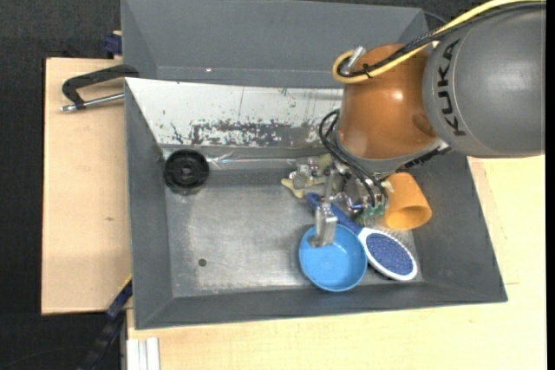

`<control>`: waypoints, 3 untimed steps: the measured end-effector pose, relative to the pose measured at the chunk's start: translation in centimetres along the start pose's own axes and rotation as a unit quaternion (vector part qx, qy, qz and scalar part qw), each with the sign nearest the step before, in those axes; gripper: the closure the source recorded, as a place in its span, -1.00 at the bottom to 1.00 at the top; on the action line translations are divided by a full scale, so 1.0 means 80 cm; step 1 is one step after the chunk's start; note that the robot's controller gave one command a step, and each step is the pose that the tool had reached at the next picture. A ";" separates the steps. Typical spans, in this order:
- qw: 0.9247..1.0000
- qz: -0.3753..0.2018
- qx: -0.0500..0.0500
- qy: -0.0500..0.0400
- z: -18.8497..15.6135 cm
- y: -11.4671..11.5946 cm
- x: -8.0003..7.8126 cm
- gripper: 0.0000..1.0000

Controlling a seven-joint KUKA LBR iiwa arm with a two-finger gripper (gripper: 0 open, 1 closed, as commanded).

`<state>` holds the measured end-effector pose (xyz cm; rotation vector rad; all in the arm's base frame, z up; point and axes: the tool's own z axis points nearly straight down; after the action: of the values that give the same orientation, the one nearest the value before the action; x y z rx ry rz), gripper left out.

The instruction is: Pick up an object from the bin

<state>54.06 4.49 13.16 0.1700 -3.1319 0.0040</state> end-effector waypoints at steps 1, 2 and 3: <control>0.982 -0.190 -0.001 -0.003 -0.024 0.007 0.029 -1.00; 0.940 -0.342 -0.001 -0.002 0.040 0.004 0.013 -1.00; 0.785 -0.619 0.001 -0.005 0.065 0.002 -0.005 -1.00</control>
Offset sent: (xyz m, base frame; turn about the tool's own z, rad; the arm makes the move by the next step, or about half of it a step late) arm -0.0242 0.0025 0.0178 -0.3824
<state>54.44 4.68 8.00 2.0795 -2.3620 -0.0005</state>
